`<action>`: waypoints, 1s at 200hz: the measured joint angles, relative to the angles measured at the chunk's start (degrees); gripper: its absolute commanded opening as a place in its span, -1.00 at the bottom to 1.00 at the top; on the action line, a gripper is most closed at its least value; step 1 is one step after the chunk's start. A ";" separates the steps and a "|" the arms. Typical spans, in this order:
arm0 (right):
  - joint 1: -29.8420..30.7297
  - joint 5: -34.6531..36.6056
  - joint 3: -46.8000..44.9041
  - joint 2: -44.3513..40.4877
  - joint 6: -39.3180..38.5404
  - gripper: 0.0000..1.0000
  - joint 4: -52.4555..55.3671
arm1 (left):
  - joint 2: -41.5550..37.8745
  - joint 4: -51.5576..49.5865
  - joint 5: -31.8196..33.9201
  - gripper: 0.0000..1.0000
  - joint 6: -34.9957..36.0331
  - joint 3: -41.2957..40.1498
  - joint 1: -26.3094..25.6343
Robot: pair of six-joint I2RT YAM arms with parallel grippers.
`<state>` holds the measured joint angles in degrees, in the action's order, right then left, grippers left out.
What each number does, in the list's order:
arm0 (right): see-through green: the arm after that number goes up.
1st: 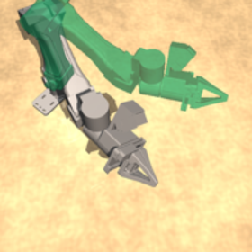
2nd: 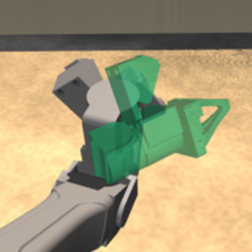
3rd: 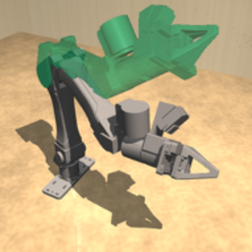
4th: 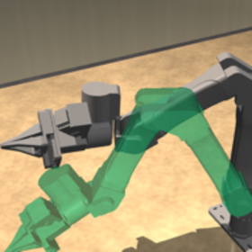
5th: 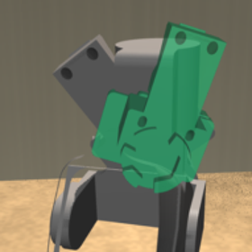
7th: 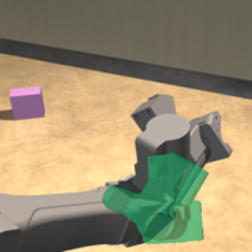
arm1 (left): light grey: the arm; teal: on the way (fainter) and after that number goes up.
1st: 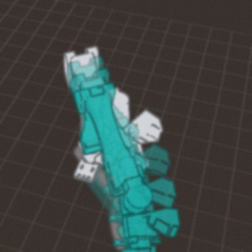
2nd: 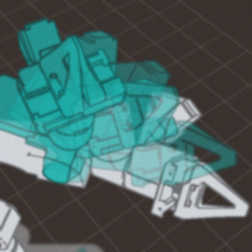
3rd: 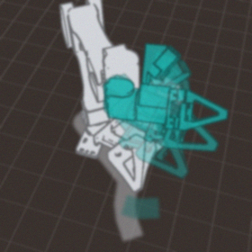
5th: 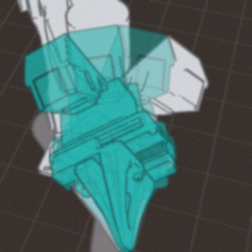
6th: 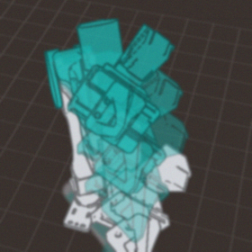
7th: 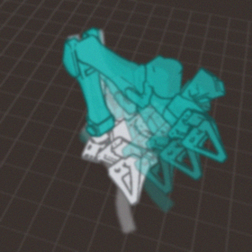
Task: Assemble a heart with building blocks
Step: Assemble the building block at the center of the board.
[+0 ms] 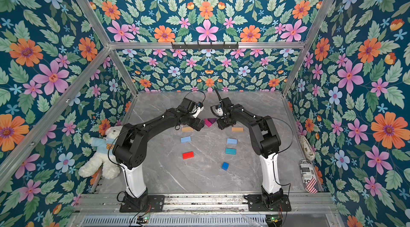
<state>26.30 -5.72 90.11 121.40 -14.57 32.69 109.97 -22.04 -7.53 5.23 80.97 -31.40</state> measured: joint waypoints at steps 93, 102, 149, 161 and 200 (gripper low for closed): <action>2.45 2.32 2.54 2.64 -1.75 -0.15 1.01 | -0.17 0.22 0.28 0.99 -0.37 -0.48 0.96; 2.45 2.75 3.30 3.15 -1.77 -0.15 1.01 | -0.17 0.22 0.24 0.99 -0.37 -0.48 0.98; 2.36 4.33 6.29 5.11 -1.88 -0.15 1.09 | -0.61 0.24 0.42 0.99 -0.35 -1.03 1.18; 2.40 4.48 6.49 5.27 -1.95 -0.15 1.14 | -0.83 0.22 0.44 0.99 -0.33 -1.27 1.38; 2.40 4.42 6.51 5.33 -1.99 -0.15 1.14 | -1.07 0.28 0.90 0.99 -0.20 -1.51 1.95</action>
<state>28.71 -1.30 96.62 126.74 -16.56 33.82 108.90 -21.76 -6.63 5.04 79.46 -29.45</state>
